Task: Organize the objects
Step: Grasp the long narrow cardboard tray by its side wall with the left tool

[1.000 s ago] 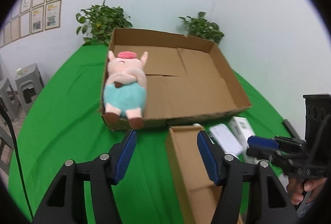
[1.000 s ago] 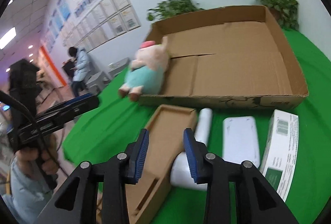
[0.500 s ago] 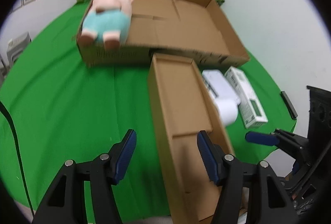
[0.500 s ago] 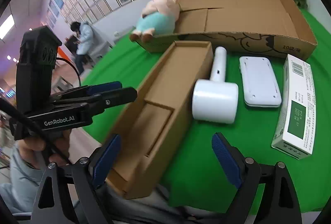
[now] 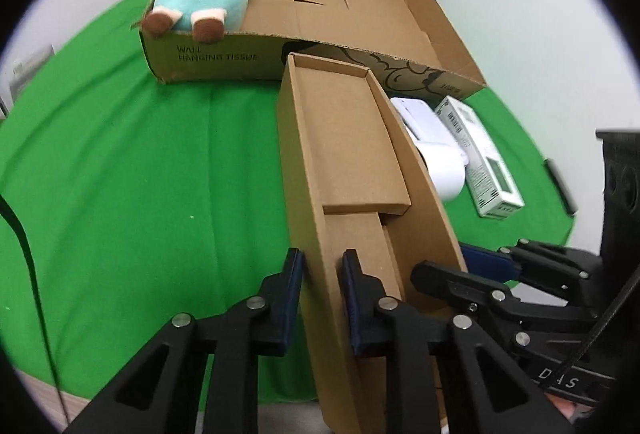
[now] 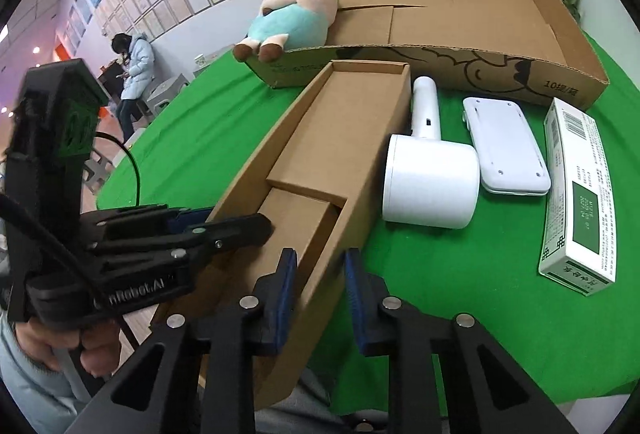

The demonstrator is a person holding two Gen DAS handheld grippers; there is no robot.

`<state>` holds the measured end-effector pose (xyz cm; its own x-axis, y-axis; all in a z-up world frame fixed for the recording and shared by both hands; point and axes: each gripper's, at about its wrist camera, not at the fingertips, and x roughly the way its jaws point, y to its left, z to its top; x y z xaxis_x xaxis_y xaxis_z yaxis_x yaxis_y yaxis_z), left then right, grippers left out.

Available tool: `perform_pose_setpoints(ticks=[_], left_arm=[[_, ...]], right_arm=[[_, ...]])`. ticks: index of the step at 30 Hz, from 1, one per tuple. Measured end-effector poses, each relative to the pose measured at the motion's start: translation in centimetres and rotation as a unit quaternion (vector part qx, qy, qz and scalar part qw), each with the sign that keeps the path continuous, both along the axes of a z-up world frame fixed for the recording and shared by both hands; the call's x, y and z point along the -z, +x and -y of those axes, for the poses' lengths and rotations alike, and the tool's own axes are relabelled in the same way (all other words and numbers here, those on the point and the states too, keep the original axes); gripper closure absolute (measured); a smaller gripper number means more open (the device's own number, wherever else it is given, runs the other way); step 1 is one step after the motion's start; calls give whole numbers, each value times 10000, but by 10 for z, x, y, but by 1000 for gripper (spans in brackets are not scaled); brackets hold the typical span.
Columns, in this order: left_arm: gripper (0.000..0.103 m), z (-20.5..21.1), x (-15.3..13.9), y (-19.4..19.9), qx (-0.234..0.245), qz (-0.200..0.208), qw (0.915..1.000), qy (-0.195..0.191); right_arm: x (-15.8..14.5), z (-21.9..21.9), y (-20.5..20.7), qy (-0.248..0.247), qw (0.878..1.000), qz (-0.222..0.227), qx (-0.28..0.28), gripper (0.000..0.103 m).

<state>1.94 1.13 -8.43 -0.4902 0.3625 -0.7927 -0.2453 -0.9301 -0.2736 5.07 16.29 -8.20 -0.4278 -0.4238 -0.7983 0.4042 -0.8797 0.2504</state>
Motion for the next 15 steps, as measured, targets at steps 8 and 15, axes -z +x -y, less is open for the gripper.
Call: perform_pose_setpoints(ticks=[8, 15], left_arm=[[86, 7, -2, 13, -245, 73, 9996, -98], [87, 10, -1, 21, -464, 99, 9989, 25]], right_arm=[[2, 7, 3, -193, 9997, 165, -69, 76], [15, 16, -2, -183, 9988, 403, -193, 64]])
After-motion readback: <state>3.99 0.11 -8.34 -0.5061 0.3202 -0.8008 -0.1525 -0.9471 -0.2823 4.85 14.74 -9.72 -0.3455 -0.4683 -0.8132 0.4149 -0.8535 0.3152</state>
